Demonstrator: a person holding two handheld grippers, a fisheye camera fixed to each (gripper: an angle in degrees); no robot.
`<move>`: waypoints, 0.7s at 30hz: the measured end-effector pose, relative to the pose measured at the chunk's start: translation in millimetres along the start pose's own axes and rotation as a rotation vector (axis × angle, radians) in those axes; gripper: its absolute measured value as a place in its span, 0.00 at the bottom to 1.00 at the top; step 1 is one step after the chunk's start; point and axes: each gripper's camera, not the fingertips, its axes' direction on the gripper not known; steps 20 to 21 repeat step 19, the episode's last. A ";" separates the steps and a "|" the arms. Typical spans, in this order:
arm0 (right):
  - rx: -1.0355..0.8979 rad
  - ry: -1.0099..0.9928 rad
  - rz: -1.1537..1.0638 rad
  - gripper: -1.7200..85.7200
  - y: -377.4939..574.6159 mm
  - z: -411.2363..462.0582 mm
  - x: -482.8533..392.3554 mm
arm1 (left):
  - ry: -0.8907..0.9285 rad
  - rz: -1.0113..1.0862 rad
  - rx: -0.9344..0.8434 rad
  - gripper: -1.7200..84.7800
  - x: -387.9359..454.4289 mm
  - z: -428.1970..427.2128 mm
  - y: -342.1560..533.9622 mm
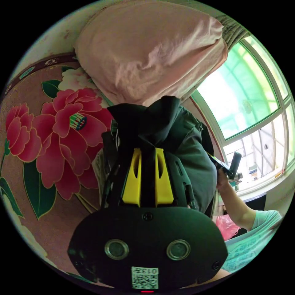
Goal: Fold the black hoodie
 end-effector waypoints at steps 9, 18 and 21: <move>0.204 -0.235 0.235 0.16 9.5 -71.3 -26.1 | 0.049 -0.084 0.245 0.14 9.2 -163.2 91.2; -0.032 -0.300 -0.113 0.11 73.8 -75.3 -280.7 | -0.277 -0.398 0.208 0.15 9.6 -326.6 447.3; -0.088 -0.325 -0.162 0.10 81.1 -61.5 -328.7 | -0.331 -0.474 0.226 0.15 11.4 -349.8 494.1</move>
